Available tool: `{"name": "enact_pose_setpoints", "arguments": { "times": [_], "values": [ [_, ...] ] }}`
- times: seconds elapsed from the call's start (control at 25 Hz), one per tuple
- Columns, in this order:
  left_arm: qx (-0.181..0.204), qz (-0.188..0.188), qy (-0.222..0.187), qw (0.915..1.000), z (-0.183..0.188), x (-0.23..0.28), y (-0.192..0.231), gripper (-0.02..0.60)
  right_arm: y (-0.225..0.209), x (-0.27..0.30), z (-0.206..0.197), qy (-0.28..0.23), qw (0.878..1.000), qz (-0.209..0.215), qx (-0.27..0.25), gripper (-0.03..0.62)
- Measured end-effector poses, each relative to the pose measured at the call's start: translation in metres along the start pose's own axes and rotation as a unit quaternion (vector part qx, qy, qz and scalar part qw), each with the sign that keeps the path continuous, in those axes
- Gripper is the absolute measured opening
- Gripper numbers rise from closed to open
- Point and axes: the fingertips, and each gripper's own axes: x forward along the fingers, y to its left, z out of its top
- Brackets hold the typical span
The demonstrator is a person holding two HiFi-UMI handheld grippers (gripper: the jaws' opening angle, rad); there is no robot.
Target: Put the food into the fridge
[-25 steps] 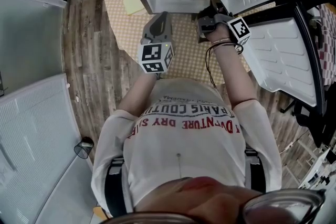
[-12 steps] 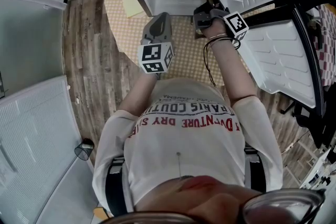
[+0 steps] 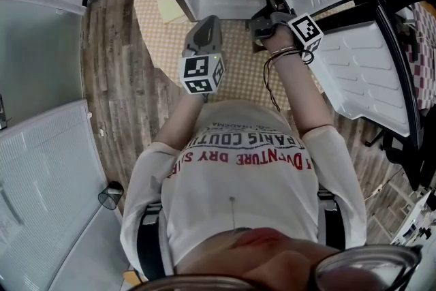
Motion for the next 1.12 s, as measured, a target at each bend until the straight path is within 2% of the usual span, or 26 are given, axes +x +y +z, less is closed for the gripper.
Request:
{"name": "enact_pose_setpoints", "arguments": {
  "times": [0.16,0.24,0.32,0.36,0.4,0.48,0.64,0.68,0.72,0.76,0.84,0.88,0.92,0.96,1.0,1.12],
  "values": [
    [0.004,-0.001,-0.005,1.0000,0.005,0.000,-0.003,0.028,-0.005,-0.009,0.001,0.004,1.000,-0.003,-0.002,0.196],
    [0.006,-0.003,-0.009,0.9999,0.010,0.000,-0.006,0.028,-0.003,-0.017,-0.001,0.011,1.000,0.007,-0.020,0.196],
    [0.009,-0.009,-0.015,0.9998,0.018,0.000,-0.011,0.028,0.005,-0.028,-0.002,0.017,0.997,0.024,-0.067,0.156],
    [0.011,-0.012,-0.019,0.9997,0.022,0.000,-0.014,0.028,0.009,-0.033,-0.003,0.021,0.994,0.031,-0.100,0.078],
    [0.013,-0.015,-0.024,0.9995,0.027,0.000,-0.016,0.028,0.014,-0.037,-0.004,0.027,0.990,0.038,-0.134,0.046],
    [0.016,-0.019,-0.031,0.9992,0.033,0.002,-0.020,0.028,0.022,-0.044,-0.007,0.041,0.977,0.054,-0.202,0.030],
    [0.021,-0.026,-0.031,0.9990,0.035,0.000,-0.026,0.028,0.020,-0.062,-0.018,0.064,0.940,0.050,-0.331,0.026],
    [0.022,-0.028,-0.029,0.9990,0.034,0.000,-0.028,0.028,0.017,-0.066,-0.022,0.069,0.929,0.054,-0.360,0.025],
    [0.023,-0.029,-0.027,0.9989,0.033,-0.001,-0.029,0.028,0.015,-0.069,-0.026,0.072,0.912,0.061,-0.398,0.025],
    [0.025,-0.031,-0.026,0.9989,0.033,-0.001,-0.030,0.028,0.015,-0.072,-0.029,0.072,0.889,0.068,-0.447,0.025],
    [0.028,-0.035,-0.025,0.9987,0.034,-0.001,-0.032,0.028,0.021,-0.078,-0.034,0.066,0.831,0.079,-0.546,0.025],
    [0.029,-0.037,-0.025,0.9986,0.034,-0.001,-0.033,0.028,0.026,-0.081,-0.036,0.061,0.806,0.084,-0.582,0.025],
    [0.031,-0.038,-0.026,0.9985,0.035,-0.002,-0.034,0.028,0.031,-0.083,-0.037,0.055,0.789,0.089,-0.605,0.026],
    [0.032,-0.039,-0.028,0.9983,0.037,-0.002,-0.034,0.028,0.035,-0.084,-0.038,0.051,0.780,0.093,-0.617,0.025],
    [0.033,-0.040,-0.031,0.9982,0.038,-0.003,-0.035,0.028,0.039,-0.085,-0.039,0.048,0.776,0.097,-0.622,0.025],
    [0.038,-0.043,-0.032,0.9978,0.038,-0.005,-0.039,0.028,0.044,-0.088,-0.043,0.047,0.769,0.102,-0.629,0.025]
  ]
}}
